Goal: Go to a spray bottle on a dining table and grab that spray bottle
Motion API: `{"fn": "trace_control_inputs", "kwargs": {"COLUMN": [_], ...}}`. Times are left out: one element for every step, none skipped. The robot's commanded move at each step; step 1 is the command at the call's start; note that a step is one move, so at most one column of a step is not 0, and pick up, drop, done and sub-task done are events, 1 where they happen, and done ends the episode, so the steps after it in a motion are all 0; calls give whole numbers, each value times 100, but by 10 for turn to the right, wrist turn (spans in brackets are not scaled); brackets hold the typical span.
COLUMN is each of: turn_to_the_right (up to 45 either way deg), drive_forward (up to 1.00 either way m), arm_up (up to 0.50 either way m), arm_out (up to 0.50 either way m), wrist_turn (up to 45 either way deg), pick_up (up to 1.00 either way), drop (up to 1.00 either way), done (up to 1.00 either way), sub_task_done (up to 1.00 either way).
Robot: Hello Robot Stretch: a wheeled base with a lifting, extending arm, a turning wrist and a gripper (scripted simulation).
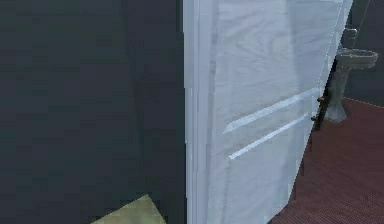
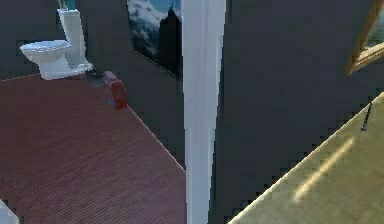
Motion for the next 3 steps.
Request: {"fn": "trace_control_inputs", "kwargs": {"turn_to_the_right": [450, 60, 0], "drive_forward": [0, 0, 30], "arm_up": [0, 0, 0], "arm_out": [0, 0, 0], "wrist_turn": [0, 0, 0], "pick_up": [0, 0, 0], "drop": [0, 0, 0], "done": [0, 0, 0], "sub_task_done": [0, 0, 0]}}
